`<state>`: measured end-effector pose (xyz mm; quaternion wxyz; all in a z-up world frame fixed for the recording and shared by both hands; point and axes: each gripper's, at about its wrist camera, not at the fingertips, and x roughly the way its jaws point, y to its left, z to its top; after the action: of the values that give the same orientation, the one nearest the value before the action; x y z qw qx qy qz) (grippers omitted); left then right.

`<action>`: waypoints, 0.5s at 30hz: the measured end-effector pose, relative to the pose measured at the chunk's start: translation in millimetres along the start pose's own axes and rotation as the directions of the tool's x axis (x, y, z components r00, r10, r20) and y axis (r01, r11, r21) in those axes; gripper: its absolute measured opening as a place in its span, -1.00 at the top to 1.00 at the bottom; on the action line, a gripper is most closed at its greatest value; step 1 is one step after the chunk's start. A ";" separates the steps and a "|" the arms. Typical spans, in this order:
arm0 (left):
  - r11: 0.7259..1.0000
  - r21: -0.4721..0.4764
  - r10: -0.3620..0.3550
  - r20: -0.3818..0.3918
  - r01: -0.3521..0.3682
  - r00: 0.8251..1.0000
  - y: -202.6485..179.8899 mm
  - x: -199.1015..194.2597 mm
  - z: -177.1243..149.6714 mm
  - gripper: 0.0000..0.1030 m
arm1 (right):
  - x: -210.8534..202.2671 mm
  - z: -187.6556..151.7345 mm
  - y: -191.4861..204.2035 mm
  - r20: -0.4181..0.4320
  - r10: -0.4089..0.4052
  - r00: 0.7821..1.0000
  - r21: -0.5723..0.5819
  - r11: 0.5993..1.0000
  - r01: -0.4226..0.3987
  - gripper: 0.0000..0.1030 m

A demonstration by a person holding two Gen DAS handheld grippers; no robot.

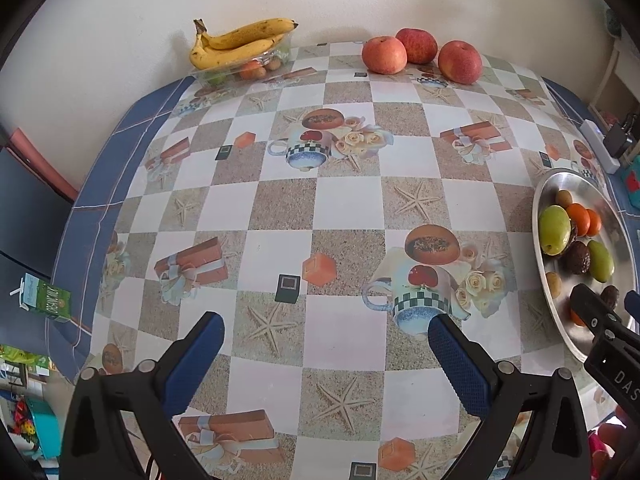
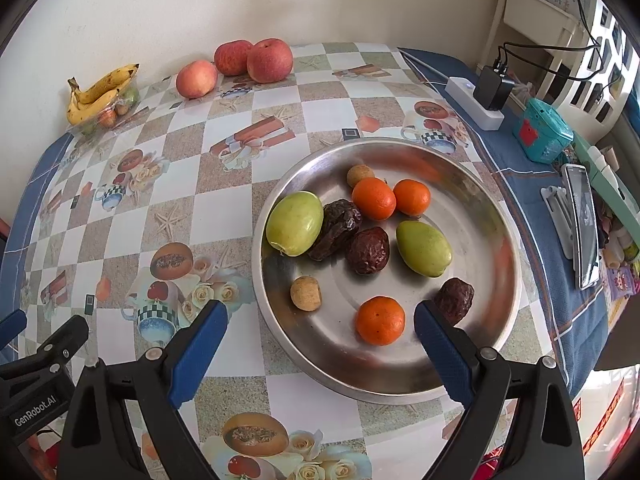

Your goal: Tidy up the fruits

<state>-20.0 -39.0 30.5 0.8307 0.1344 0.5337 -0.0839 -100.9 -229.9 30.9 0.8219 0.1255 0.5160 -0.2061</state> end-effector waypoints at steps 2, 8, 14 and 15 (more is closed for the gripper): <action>1.000 0.000 0.002 0.001 -0.002 1.000 -0.1 -0.2 -0.1 -1.00 | 0.1 0.2 0.6 -0.001 -0.001 1.000 -0.002 1.000 0.001 -0.84; 1.000 -0.001 0.000 0.001 0.000 1.000 -0.1 -0.4 -0.2 -1.00 | -0.2 0.4 3.2 0.000 -0.002 1.000 -0.013 1.000 0.002 -0.84; 1.000 -0.008 0.001 -0.010 -0.001 1.000 1.1 0.9 -0.4 -1.00 | -0.3 0.6 3.7 0.000 -0.004 1.000 -0.015 1.000 0.004 -0.84; 1.000 -0.009 0.001 -0.012 -0.001 1.000 1.2 1.0 -0.5 -1.00 | -0.2 0.6 3.7 -0.001 -0.003 1.000 -0.016 1.000 0.003 -0.84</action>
<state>-19.7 -37.7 29.6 0.8282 0.1315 0.5388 -0.0804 -98.7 -226.9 31.3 0.8224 0.1183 0.5180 -0.2034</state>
